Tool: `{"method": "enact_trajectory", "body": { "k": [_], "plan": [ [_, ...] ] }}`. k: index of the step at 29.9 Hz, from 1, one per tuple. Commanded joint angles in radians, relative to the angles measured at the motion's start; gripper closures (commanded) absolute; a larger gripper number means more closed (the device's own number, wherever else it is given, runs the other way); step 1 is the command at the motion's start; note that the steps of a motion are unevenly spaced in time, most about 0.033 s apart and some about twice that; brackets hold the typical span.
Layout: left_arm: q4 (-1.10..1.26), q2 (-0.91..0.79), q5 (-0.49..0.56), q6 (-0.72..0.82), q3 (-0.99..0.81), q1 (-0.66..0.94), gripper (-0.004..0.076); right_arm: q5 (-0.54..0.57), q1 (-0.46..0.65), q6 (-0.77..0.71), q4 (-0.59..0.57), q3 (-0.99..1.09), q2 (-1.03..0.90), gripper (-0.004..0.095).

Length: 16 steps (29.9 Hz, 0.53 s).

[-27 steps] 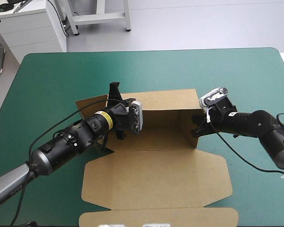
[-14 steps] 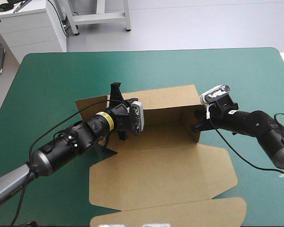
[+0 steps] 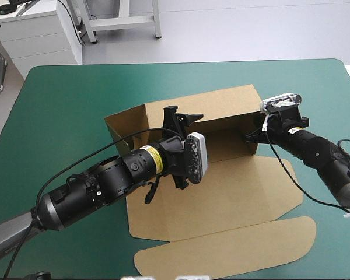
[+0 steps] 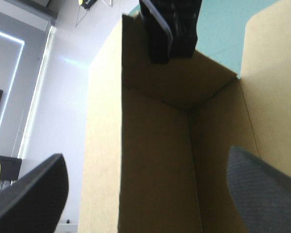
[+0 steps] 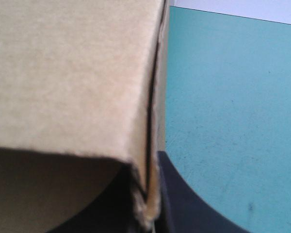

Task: Fold the box

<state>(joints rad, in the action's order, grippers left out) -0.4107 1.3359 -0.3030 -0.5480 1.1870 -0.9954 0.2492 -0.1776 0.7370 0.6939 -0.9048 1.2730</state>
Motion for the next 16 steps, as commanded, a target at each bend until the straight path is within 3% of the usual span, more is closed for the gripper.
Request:
{"method": "enact_trajectory", "body": {
  "k": [1,3,6,7,16],
  "plan": [
    [0.003,-0.040,-0.018,0.011,0.088,-0.061,0.0128,-0.049,0.002,-0.039,-0.015,-0.036,-0.030,0.0917],
    [-0.012,-0.040,-0.071,0.010,0.110,-0.084,0.0275,-0.033,0.002,-0.039,-0.015,-0.036,-0.030,0.0917],
    [-0.007,-0.040,-0.144,0.010,0.130,-0.089,0.0689,-0.003,0.002,-0.039,-0.015,-0.036,-0.030,0.0917],
    [-0.016,-0.040,-0.173,0.001,0.134,-0.089,0.0716,0.005,0.002,-0.039,-0.015,-0.036,-0.030,0.0917],
    [0.020,-0.012,-0.461,0.001,0.245,-0.053,0.0706,0.052,0.002,-0.039,-0.038,-0.036,-0.030,0.0917]
  ]
}}
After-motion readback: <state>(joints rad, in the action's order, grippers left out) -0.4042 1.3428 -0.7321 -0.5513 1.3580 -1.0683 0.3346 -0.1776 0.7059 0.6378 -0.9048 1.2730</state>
